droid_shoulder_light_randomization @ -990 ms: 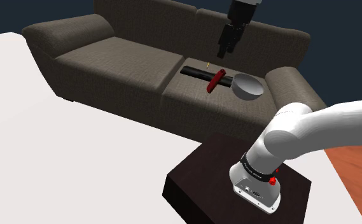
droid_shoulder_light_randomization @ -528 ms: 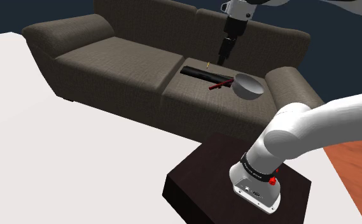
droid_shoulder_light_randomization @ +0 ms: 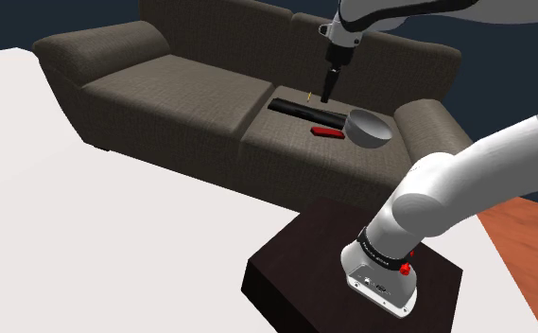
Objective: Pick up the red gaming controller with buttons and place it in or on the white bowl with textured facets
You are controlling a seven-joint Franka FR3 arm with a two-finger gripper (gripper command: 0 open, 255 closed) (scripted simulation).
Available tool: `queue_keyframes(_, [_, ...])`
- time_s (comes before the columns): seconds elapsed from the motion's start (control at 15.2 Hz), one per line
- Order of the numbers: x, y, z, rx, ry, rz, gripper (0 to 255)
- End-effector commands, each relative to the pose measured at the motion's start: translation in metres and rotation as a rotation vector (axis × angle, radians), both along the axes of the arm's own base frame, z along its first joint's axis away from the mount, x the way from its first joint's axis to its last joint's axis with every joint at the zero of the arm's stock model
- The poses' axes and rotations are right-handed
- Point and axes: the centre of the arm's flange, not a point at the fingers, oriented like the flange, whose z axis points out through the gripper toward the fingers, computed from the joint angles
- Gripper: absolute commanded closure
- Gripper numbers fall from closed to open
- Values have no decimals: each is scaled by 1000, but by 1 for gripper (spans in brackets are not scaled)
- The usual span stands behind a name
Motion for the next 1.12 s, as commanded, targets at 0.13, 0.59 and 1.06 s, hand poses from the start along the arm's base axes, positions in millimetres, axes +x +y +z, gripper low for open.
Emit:
queue_keyframes(0.13, [29, -33, -27, -19, 7, 80, 0])
queue_keyframes(0.59, [36, -43, -64, -23, 9, 97, 0])
queue_keyframes(1.06, [36, -43, -72, -23, 9, 97, 0])
